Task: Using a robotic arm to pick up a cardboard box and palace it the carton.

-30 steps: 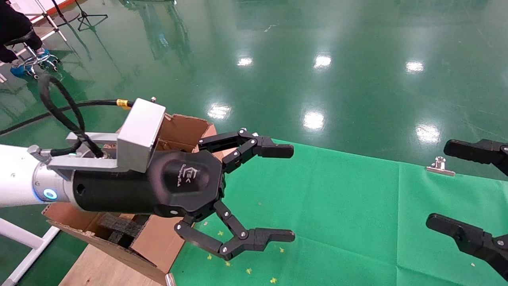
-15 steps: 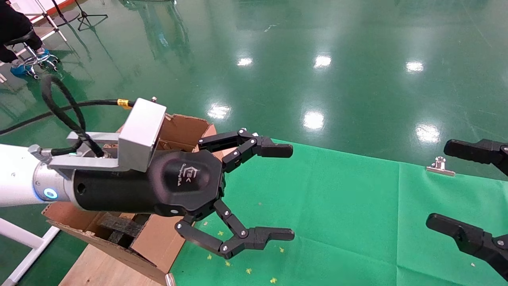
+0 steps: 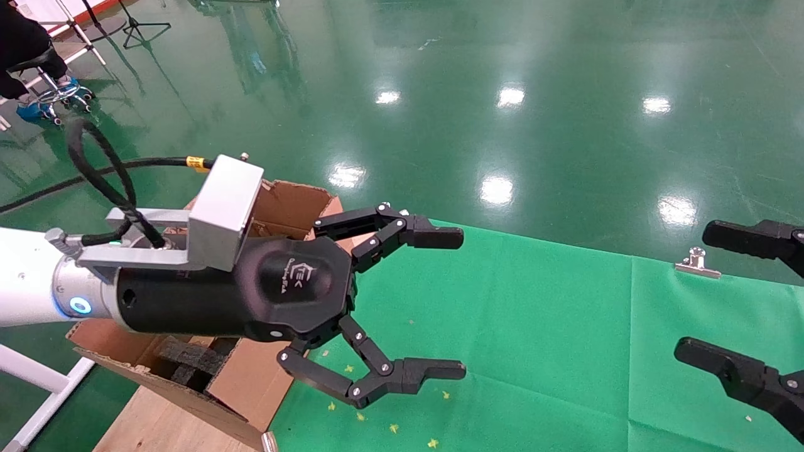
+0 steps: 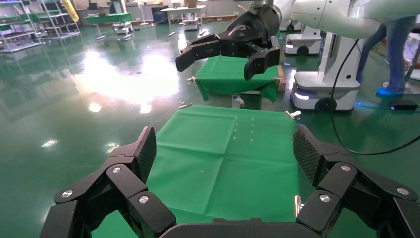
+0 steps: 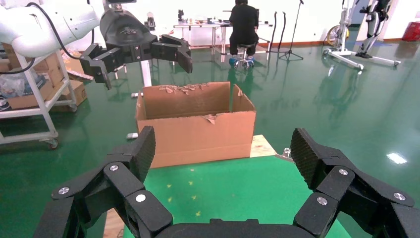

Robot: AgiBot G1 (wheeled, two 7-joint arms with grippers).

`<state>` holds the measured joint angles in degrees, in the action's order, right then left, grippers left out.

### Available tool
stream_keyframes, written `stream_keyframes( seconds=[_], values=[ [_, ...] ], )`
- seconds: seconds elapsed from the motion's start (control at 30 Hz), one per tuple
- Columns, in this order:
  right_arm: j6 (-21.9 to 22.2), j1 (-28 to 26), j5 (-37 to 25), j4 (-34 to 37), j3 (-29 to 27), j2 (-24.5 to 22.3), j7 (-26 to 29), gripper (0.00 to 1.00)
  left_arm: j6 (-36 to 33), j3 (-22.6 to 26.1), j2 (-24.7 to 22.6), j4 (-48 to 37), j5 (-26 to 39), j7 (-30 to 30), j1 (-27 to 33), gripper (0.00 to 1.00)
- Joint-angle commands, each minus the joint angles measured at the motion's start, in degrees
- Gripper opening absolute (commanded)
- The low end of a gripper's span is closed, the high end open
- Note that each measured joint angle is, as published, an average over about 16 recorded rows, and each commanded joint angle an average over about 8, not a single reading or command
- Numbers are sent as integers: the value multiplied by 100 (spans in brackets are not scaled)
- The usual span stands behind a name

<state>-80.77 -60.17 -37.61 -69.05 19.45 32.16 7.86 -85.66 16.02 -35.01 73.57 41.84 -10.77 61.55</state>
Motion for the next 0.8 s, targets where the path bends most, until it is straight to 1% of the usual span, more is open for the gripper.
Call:
stream_keyframes(
  seconds=[0.03,0.8],
  values=[
    [0,0,0,0,0,0,0,100,0,1,0,-1,1,0,1,100],
    [0,0,0,0,0,0,0,100,0,1,0,-3,6,0,3,100]
  ],
)
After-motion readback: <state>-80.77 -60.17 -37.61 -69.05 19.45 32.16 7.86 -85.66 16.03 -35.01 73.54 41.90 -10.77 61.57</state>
